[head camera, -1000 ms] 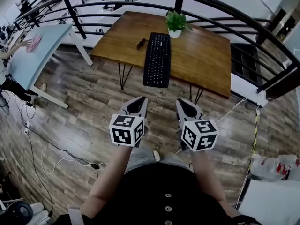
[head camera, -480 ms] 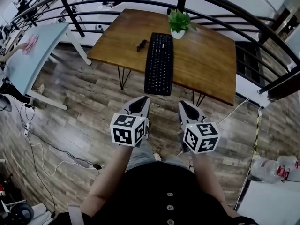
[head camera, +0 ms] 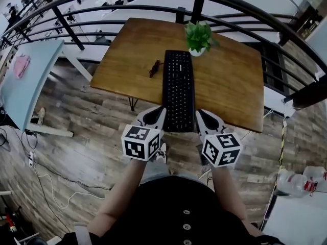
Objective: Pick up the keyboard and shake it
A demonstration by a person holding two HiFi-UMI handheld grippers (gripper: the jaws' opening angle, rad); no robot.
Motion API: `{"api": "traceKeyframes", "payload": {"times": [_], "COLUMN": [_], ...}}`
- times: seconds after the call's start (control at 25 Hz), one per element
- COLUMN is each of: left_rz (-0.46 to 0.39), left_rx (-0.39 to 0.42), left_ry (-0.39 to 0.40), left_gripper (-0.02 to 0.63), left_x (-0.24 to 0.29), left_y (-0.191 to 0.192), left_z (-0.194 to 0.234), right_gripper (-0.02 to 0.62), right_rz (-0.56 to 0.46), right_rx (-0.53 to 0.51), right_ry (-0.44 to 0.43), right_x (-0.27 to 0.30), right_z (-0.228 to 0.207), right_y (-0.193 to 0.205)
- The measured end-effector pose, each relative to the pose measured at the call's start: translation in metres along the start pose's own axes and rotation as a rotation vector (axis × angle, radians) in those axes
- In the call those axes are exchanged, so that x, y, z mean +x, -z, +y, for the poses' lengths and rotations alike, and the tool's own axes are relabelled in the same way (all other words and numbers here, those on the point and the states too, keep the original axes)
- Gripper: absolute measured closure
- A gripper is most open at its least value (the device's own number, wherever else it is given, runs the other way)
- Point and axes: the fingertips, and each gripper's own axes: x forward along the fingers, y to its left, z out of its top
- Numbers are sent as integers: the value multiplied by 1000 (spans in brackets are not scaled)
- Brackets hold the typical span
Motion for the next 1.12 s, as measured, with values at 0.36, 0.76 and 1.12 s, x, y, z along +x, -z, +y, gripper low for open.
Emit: {"api": "traceKeyframes", "payload": {"times": [0.36,0.76,1.12], "left_rz": [73,132,179], "left_rx": [48,29,-9], "left_ry": [82,145,125], "left_gripper": [583,583,583], "left_x": [60,90,104], "left_y": [-25,-18,-1], "left_z": [45,56,58], "right_gripper": [568,568,568], "right_rz": [-5,26,102], "right_rx": [68,119,128], "right_ry": [91,136,116], "right_x": [70,91,90], "right_z": [-30,-44,-63], "right_y": [-22,-16,-5]}}
